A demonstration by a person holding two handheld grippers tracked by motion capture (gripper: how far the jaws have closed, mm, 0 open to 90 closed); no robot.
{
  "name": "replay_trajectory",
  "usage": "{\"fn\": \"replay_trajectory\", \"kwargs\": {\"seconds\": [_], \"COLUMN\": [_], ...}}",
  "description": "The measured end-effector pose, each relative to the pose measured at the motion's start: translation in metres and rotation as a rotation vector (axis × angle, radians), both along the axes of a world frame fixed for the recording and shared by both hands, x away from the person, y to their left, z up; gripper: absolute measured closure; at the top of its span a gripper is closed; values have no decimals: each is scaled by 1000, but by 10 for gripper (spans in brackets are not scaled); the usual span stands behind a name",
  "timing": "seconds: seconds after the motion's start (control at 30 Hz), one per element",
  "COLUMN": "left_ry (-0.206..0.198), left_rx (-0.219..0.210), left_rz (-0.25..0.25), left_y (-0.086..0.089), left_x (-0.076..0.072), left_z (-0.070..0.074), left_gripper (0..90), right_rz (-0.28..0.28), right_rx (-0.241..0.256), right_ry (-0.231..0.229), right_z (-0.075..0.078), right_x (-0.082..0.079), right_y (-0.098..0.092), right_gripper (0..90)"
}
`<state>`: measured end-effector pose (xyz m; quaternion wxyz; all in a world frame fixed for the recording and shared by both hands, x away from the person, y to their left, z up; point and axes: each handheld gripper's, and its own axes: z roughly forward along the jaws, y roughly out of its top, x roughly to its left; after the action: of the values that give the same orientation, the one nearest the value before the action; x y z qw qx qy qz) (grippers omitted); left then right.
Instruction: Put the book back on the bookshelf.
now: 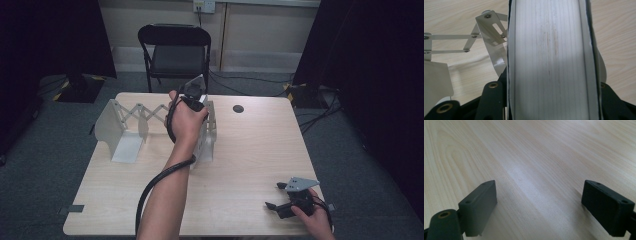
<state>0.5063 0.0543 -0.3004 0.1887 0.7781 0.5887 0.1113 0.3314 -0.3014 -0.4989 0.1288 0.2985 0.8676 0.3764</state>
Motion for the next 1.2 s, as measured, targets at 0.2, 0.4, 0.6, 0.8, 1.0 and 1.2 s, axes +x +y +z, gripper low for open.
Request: {"fn": "replay_trajectory", "kwargs": {"seconds": [0.2,0.4,0.6,0.8,1.0,1.2], "left_ry": [-4,-7,-10,-10,-11,-7], "left_rx": [-12,-14,-11,-11,-8,-1], "left_rz": [22,44,52,54,47,53], "left_y": [1,1,-2,-5,-9,-11], "left_x": [3,4,6,7,8,9], "left_z": [-1,-2,-3,-5,-6,-9], "left_gripper": [518,518,518,518,518,518], "right_rz": [0,0,0,-1,-1,-1], "right_rx": [0,0,0,0,0,1], "right_ry": [0,0,0,0,0,0], "right_z": [0,0,0,0,0,0], "right_x": [0,0,0,0,0,0], "right_y": [0,0,0,0,0,0], "right_gripper": [124,124,124,124,124,124]}}
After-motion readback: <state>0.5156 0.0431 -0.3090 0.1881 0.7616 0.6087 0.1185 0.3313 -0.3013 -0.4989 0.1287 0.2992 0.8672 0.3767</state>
